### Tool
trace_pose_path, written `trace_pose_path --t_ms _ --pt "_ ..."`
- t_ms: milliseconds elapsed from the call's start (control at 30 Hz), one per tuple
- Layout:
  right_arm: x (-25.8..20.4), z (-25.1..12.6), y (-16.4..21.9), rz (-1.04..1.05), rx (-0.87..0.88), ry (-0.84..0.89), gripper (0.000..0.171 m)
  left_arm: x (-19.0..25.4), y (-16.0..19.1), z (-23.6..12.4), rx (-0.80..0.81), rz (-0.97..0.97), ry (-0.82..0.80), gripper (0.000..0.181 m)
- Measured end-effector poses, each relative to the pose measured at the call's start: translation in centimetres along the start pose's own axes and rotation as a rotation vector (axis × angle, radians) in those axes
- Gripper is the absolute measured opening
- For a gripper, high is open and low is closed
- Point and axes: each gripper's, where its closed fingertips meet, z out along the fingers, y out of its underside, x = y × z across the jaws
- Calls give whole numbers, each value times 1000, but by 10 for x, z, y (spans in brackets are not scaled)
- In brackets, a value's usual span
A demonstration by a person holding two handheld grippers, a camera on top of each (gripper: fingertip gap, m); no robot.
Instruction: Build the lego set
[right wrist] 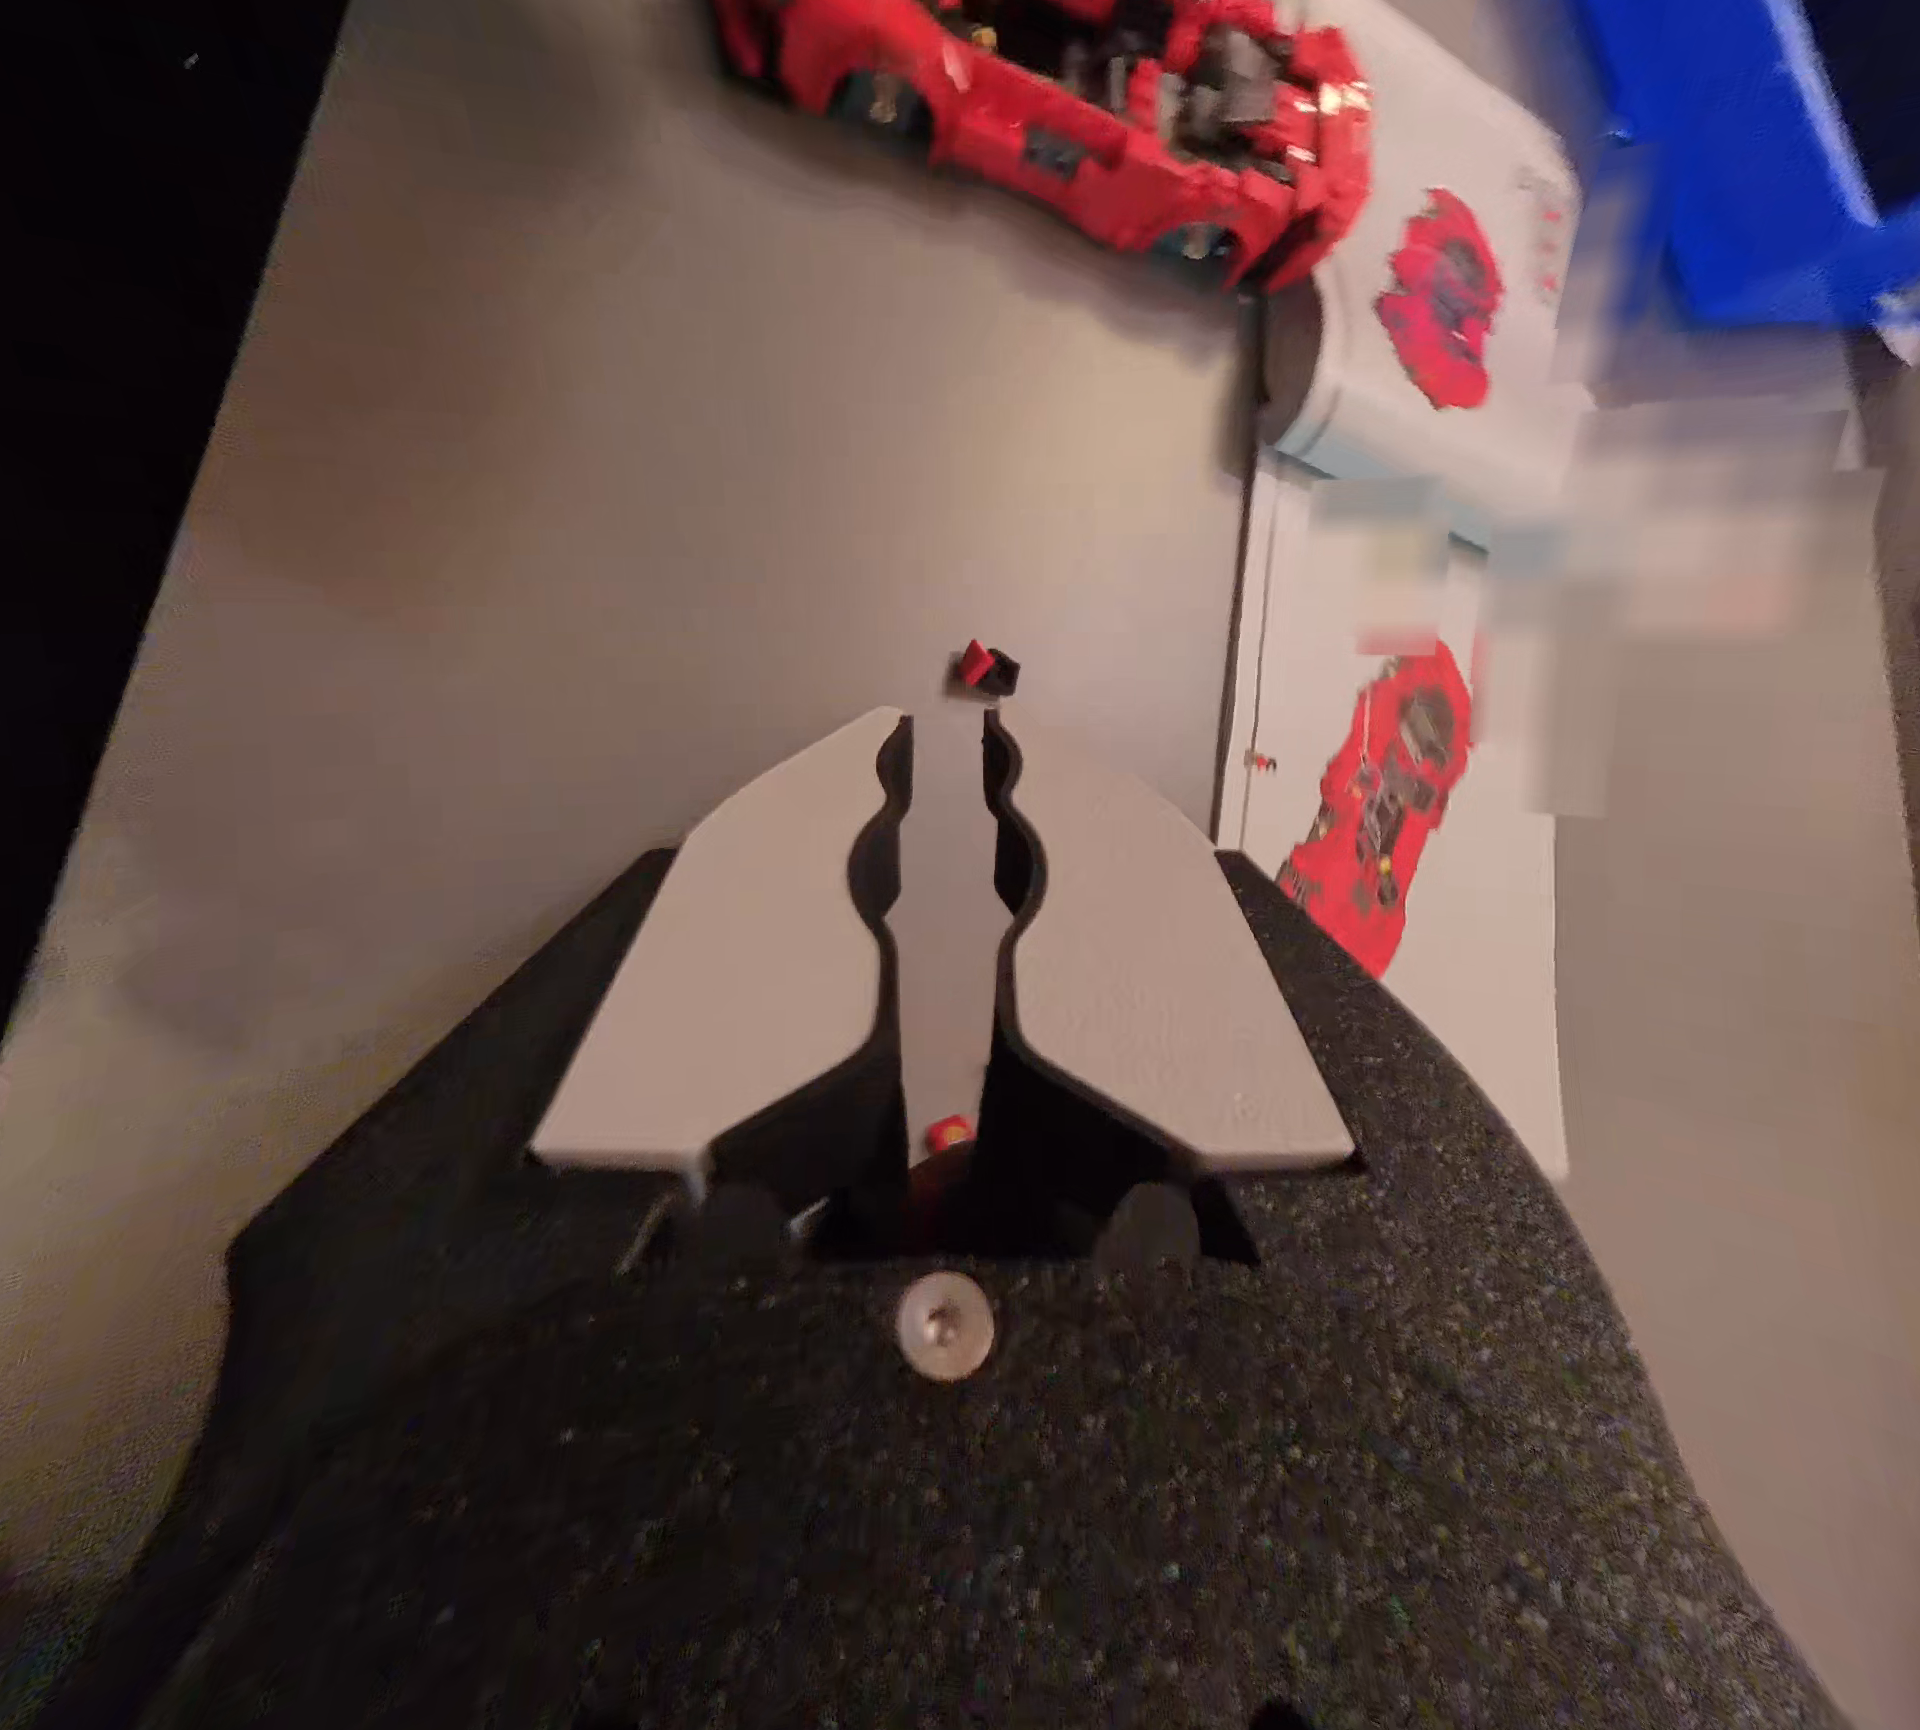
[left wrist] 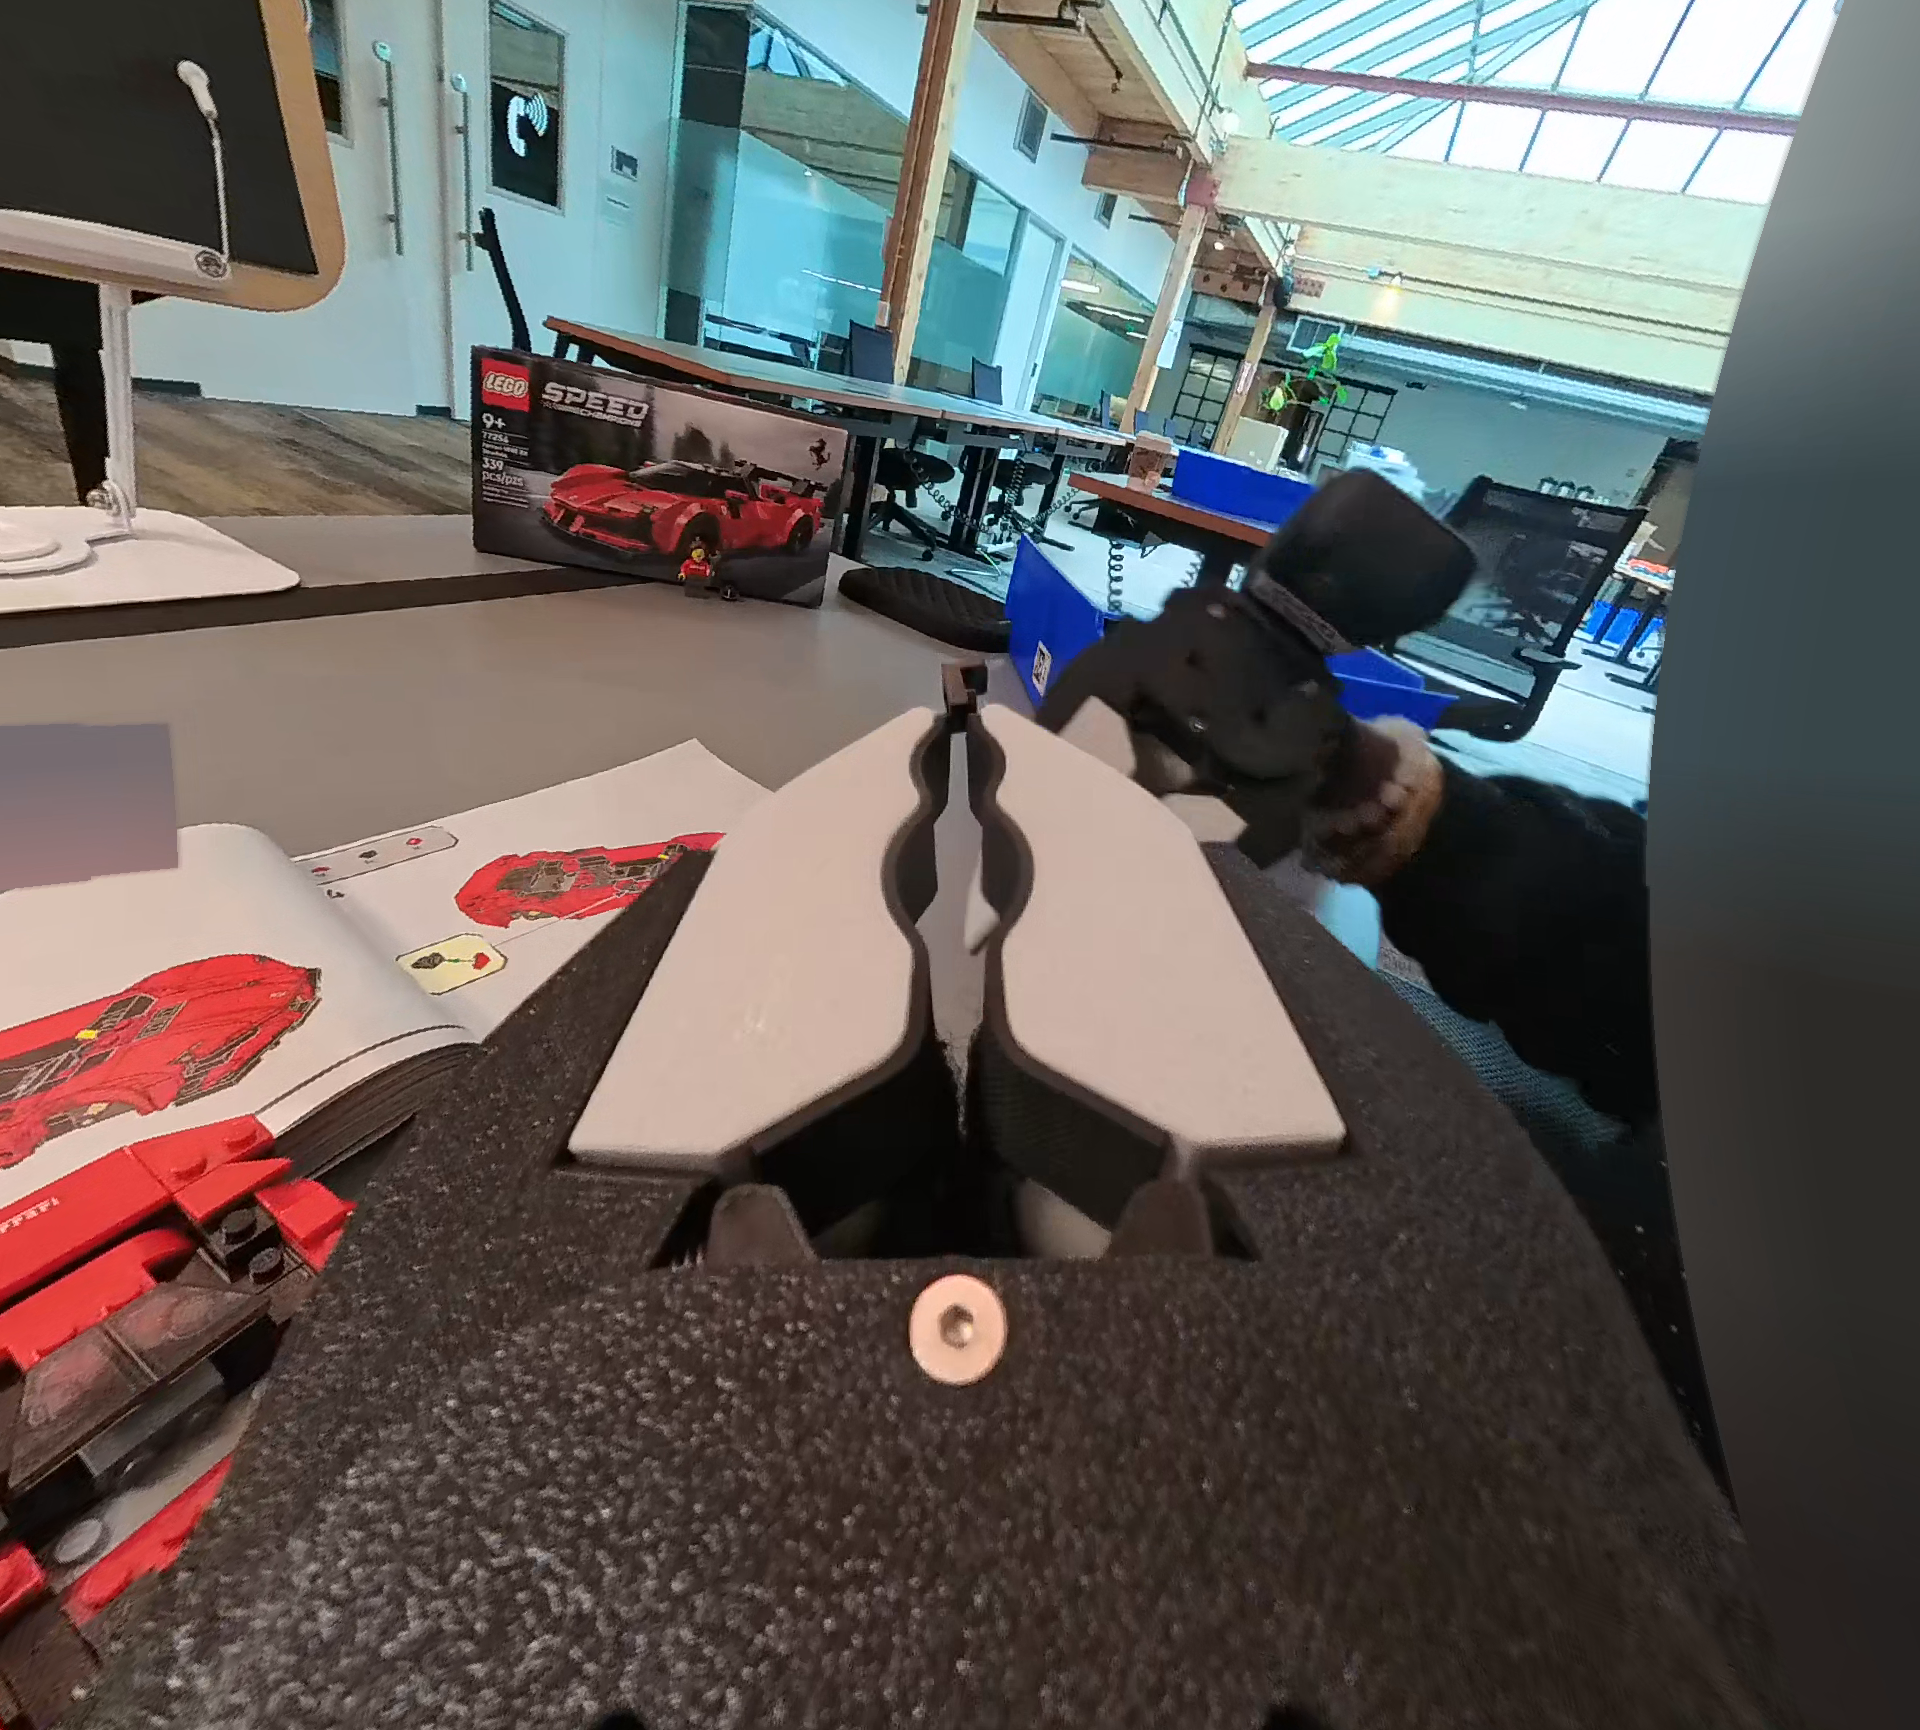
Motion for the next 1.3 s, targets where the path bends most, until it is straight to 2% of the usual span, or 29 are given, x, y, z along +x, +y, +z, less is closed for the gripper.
trace_pose_path --t_ms 167,300,600,733,800,867,967,1033,1133,1300 --pt "8 19 0 -181 -60 -311 27 4 0 -2 -22 12 33 2" --pt "8 32 13 -312 -187 -467 28 4 -1 -9 -40 17 50 2" --pt "7 42 14 -399 -189 -555 19 -1 1 -16 -58 -6 70 2" --pt "7 44 13 -346 -156 -554 9 -2 3 -15 -65 -9 74 3" --pt "10 42 -2 -210 -30 -523 8 -3 1 -15 -54 -21 74 3" --pt "24 32 -27 50 177 -483 8 -4 -4 -18 -19 -44 66 3" --pt "44 -10 -75 441 644 -552 8 -9 -13 -21 42 -86 49 3" --pt "53 -41 -93 606 912 -642 8 -8 -17 -21 74 -114 57 2" --pt "56 -61 -102 722 1084 -741 8 -1 -22 -17 108 -149 95 2" --pt "59 -77 -109 846 1184 -882 8 13 -24 -9 121 -187 149 2"
